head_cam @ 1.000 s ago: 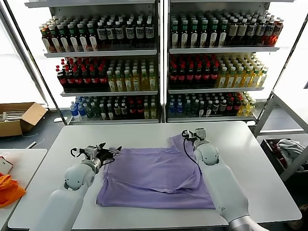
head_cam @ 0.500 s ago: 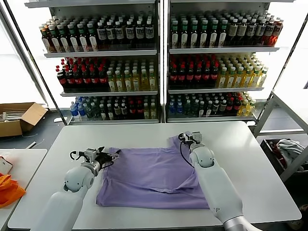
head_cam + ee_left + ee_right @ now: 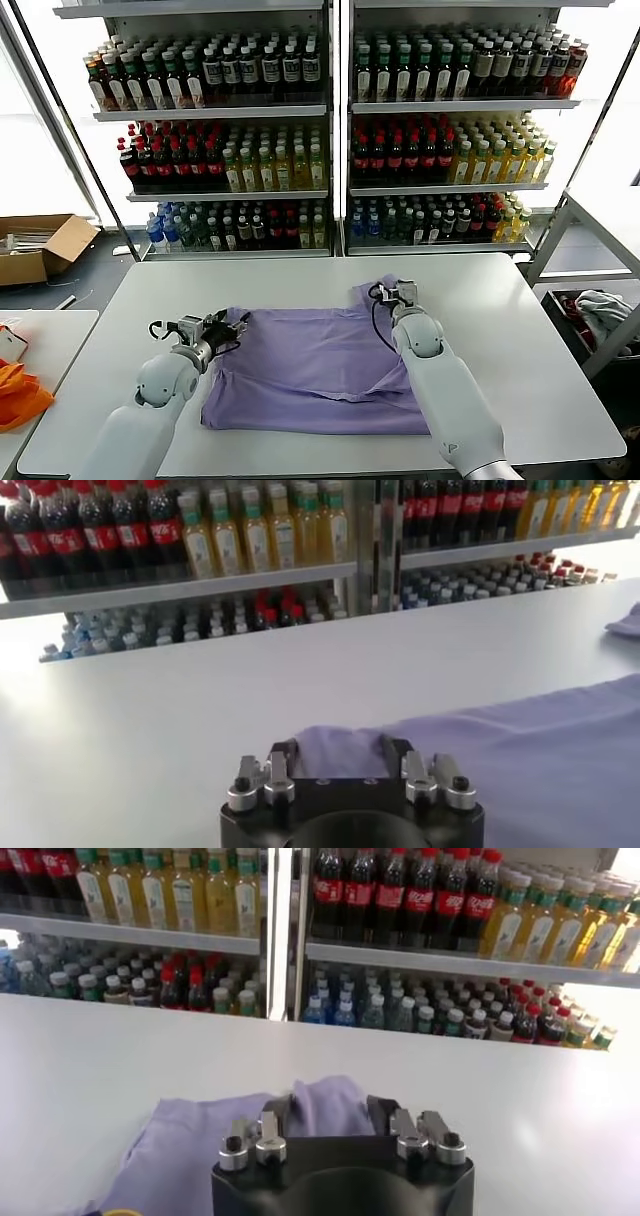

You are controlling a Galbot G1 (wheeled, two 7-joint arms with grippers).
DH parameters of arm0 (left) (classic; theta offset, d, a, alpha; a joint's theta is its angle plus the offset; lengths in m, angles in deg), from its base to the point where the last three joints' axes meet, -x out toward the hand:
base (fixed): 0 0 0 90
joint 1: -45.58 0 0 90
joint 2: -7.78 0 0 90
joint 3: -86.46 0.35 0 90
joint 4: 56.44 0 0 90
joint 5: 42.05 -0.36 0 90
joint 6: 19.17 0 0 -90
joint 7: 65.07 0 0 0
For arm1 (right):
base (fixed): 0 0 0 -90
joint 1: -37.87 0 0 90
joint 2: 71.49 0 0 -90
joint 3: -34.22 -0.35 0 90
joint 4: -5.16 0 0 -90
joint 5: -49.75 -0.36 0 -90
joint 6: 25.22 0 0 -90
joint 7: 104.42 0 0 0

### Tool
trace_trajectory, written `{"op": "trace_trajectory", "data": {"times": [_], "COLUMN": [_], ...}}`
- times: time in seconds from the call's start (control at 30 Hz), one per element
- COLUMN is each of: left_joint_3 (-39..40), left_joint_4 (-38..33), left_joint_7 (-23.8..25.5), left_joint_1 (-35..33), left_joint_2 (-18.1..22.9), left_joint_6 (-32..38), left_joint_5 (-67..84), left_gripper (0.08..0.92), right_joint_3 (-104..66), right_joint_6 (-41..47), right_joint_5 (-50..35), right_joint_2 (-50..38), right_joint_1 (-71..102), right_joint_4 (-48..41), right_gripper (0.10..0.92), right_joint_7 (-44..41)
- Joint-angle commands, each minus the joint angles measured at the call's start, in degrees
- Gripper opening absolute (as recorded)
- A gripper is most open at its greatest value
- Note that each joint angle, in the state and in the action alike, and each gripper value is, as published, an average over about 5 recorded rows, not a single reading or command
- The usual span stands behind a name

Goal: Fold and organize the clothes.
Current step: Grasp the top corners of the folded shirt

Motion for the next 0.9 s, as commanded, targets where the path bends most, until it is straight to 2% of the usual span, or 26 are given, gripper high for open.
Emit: {"op": "trace_trajectory", "data": {"times": [0.03, 0.33, 0.5, 0.6, 0.9], "left_joint_3": [0.1, -0.8, -1.7, -2.4, -4.7], "left_joint_4": [-0.7, -2.4, -4.1, -5.4, -11.2], "left_joint_7": [0.3, 0.5, 1.2, 1.5, 1.6], "left_joint_1": [-1.3, -2.6, -3.6, -4.5, -7.9], "left_joint_2": [0.1, 0.2, 0.1, 0.1, -0.2], "left_joint_6": [-0.4, 2.2, 5.6, 8.2, 13.3], "left_joint_5": [-0.2, -1.3, -2.4, -2.9, -3.3], "left_gripper": [0.507, 0.247, 0.116, 0.09, 0.089], "right_joint_3": [0.2, -0.4, -1.1, -1.7, -3.0], "right_joint_6": [0.6, 0.5, -0.1, -1.0, -4.3], "right_joint_5": [-0.1, -0.8, -1.4, -1.8, -2.4], "right_joint_2": [-0.8, -1.5, -1.6, -1.4, -1.5], "right_joint_1": [1.4, 3.3, 4.0, 4.4, 7.4], "right_joint_4": [2.9, 5.8, 9.3, 11.8, 23.1], "right_gripper": [0.395, 0.146, 0.113, 0.113, 0.113], "right_joint_7": [0.2, 0.7, 1.0, 1.3, 1.7]}}
